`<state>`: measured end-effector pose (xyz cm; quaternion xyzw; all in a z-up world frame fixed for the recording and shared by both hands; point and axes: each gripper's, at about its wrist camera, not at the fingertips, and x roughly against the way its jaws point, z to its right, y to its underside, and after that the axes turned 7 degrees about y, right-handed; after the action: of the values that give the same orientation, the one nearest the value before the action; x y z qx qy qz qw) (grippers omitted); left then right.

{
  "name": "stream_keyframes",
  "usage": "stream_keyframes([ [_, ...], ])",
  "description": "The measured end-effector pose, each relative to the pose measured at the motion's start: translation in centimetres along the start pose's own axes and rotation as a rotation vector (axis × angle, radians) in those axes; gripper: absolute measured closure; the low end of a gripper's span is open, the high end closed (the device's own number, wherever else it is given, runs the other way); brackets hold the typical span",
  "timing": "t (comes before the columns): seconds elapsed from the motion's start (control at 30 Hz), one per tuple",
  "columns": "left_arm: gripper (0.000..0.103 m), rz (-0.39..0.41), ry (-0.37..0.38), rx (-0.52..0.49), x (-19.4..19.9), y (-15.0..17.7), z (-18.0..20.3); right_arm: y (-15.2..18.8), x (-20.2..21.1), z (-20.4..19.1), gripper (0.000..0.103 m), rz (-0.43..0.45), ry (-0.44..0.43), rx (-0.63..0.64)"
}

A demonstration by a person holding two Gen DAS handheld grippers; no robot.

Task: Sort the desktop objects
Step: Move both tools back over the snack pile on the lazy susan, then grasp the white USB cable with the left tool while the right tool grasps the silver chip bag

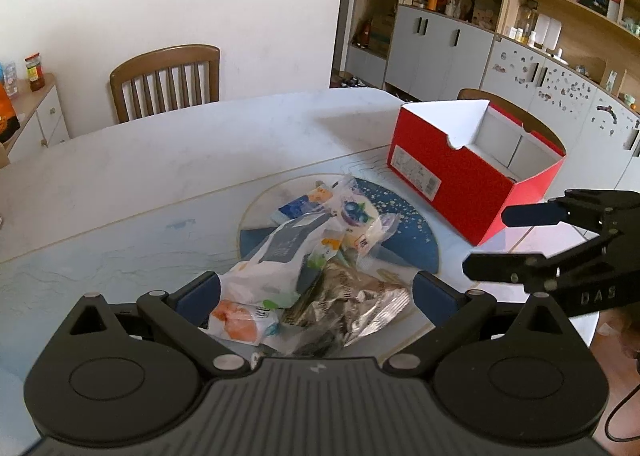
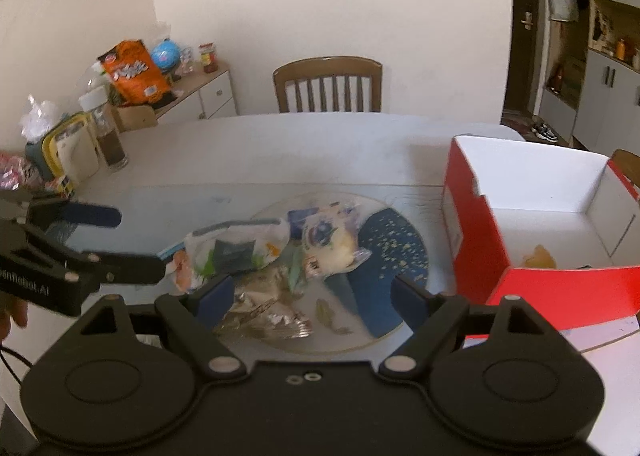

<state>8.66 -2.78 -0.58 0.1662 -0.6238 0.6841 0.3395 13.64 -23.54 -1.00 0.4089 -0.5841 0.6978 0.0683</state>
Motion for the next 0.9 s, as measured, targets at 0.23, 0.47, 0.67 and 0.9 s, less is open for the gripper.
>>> stream_keyframes([
  [0.23,0.0,-0.032,-0.019,0.017,-0.9,2.0,-1.2,0.7,-1.3,-1.0,0.017,-0.019,-0.018,0.028],
  [0.47,0.0,-0.092,-0.039,0.039,-2.3,5.2,-2.0,1.0,-3.1,-1.7,0.018,-0.04,-0.033,0.045],
  [0.67,0.0,-0.107,-0.071,0.035,-3.0,7.3,-2.5,1.3,-4.9,-2.6,0.018,-0.065,-0.049,0.063],
  [0.9,0.001,-0.108,-0.096,0.046,-3.6,8.5,-3.0,1.3,-6.8,-3.4,0.02,-0.086,-0.06,0.079],
])
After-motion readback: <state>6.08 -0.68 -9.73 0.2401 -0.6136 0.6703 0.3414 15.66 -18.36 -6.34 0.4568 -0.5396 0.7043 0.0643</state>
